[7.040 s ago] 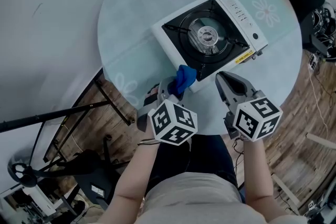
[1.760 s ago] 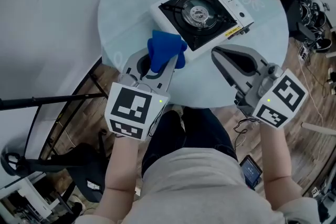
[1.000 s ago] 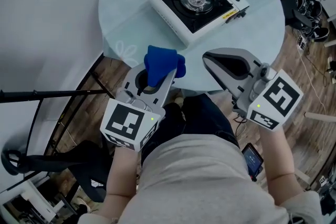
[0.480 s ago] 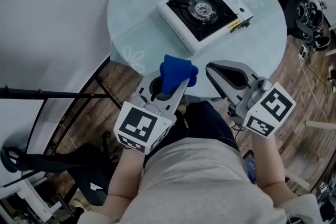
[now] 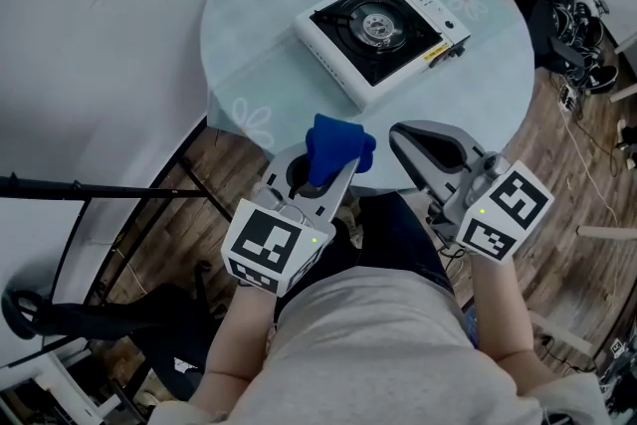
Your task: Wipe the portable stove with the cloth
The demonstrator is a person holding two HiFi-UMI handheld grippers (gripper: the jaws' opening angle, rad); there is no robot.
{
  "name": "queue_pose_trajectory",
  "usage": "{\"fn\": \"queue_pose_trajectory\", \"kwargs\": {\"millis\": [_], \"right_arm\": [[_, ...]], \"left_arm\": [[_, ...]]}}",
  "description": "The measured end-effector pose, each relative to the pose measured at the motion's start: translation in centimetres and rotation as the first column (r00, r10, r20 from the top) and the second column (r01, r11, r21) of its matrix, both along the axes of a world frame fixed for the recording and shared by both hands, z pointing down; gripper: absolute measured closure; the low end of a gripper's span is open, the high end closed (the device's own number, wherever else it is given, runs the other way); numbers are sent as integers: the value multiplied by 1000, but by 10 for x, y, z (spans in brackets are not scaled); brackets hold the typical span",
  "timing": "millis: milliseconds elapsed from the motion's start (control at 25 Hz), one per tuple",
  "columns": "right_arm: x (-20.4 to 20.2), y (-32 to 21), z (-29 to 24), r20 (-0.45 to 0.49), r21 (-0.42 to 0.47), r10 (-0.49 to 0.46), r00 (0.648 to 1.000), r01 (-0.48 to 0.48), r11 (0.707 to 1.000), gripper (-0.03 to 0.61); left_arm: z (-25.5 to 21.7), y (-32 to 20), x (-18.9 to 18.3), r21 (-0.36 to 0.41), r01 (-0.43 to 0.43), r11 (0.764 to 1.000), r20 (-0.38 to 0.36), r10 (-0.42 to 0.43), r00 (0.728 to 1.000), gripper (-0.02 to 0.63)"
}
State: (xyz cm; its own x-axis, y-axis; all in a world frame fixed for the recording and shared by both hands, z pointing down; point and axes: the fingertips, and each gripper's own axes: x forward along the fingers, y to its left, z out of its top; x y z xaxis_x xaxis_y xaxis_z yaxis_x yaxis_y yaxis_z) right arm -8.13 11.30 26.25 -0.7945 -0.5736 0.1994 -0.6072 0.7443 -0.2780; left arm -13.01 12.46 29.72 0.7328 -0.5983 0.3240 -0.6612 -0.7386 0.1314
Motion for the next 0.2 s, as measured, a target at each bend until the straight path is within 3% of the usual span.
{"fn": "queue_pose_trajectory", "kwargs": {"millis": [200], "right_arm": [[8, 14, 16, -62, -40, -26, 998, 24, 999, 557]], "left_arm": [[-2, 4, 2, -5, -4, 1000, -10, 4, 1000, 525]]}}
